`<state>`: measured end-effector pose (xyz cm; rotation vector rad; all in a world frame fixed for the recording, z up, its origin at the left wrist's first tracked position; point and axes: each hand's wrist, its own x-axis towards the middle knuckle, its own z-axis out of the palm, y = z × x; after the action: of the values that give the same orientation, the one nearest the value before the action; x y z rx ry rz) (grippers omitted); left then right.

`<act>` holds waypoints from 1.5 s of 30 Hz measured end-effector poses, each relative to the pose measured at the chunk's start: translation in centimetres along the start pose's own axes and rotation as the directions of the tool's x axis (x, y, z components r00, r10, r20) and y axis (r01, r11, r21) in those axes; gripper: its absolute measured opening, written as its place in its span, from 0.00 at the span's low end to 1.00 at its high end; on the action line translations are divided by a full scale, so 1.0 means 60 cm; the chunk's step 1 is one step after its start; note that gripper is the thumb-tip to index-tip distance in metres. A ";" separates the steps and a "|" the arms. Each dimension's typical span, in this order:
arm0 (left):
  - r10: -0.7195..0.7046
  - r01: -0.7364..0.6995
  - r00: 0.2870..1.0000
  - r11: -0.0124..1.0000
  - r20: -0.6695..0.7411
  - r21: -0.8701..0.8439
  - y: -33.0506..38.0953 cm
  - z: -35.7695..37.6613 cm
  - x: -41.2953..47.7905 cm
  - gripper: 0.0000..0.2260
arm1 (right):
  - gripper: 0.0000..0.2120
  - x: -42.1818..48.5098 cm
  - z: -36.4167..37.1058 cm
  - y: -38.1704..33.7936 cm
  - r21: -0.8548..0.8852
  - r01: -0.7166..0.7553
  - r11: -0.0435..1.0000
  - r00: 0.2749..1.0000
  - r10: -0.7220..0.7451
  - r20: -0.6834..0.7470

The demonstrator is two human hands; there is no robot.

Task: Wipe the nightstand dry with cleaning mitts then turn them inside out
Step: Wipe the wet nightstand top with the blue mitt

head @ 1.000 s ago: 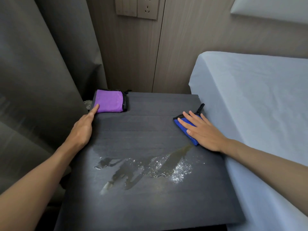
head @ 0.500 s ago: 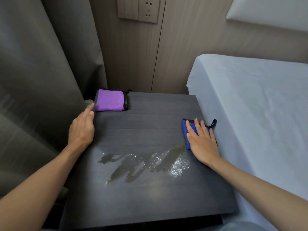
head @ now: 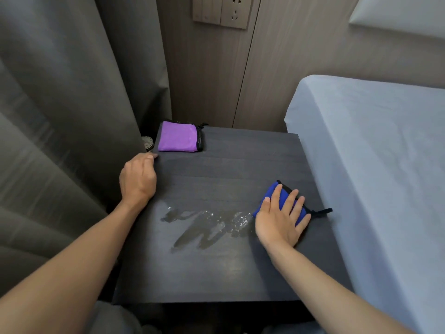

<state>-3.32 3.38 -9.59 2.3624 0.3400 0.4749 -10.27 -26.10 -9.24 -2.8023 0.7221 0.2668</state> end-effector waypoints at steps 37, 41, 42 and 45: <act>-0.145 0.120 0.933 0.988 0.329 0.096 0.020 -0.040 0.055 0.17 | 0.34 -0.169 0.091 -0.244 -0.029 0.825 0.565 0.565 -0.821 0.083; -0.123 0.105 0.958 0.991 0.259 0.083 0.011 -0.034 0.032 0.18 | 0.32 -0.153 0.080 -0.227 -0.046 0.936 0.349 0.351 -0.920 0.175; -0.098 0.081 0.963 0.994 0.252 0.078 0.006 -0.032 0.027 0.19 | 0.31 -0.149 0.078 -0.222 -0.043 0.954 0.296 0.298 -0.935 0.193; -0.002 -0.010 0.960 0.999 0.281 0.041 -0.007 -0.028 0.012 0.20 | 0.27 -0.139 0.073 -0.210 -0.059 0.986 0.153 0.163 -0.961 0.226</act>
<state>-3.43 4.91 -8.53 2.4305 0.2141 0.1295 -11.73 -10.41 -9.23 -2.6694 -1.3414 0.2455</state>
